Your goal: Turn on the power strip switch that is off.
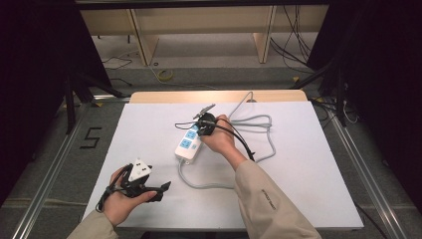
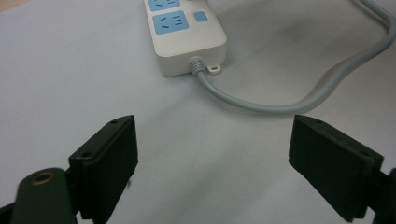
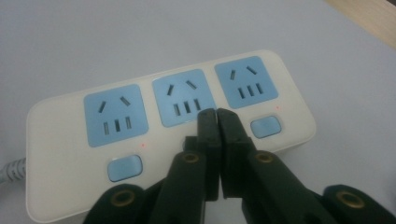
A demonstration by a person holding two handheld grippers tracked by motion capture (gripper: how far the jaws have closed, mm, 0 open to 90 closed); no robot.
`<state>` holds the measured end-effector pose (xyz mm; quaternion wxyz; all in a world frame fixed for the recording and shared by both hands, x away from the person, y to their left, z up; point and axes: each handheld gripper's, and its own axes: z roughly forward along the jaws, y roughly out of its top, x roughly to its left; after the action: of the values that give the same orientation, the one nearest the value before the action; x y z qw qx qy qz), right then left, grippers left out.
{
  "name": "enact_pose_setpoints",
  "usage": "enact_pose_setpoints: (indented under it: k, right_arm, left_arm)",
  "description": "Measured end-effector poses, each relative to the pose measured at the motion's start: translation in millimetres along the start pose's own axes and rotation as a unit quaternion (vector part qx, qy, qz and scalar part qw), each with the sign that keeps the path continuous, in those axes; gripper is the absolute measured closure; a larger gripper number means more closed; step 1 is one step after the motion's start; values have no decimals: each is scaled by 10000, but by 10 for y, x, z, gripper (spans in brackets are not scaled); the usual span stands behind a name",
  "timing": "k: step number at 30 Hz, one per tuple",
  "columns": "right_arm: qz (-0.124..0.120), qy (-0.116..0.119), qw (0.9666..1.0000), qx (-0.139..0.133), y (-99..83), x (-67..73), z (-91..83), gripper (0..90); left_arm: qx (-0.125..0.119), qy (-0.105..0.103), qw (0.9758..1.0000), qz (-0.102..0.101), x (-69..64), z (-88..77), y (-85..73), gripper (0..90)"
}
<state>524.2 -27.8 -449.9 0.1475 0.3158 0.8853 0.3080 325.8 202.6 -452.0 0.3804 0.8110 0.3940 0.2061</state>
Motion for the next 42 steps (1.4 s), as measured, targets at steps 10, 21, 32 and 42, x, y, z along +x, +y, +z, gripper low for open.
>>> enact_pose_setpoints:
  k: [10, 21, 32, 42]
  right_arm:
    - [101, -8, 9999, -34, -45, -58, -104, 818]
    - [179, 0, 9998, -71, -127, -128, -217, 782]
    - [321, 30, 9994, -156, -235, -178, -346, 740]
    - [542, 16, 9982, -250, -425, -279, -567, 680]
  left_arm:
    - [10, 13, 10000, -5, -2, 2, 1, 154]
    - [13, 20, 10000, -12, -4, 4, 1, 155]
    - [32, 27, 10000, -26, -4, 7, 0, 155]
    - [20, 51, 10000, -49, 2, 8, -2, 157]
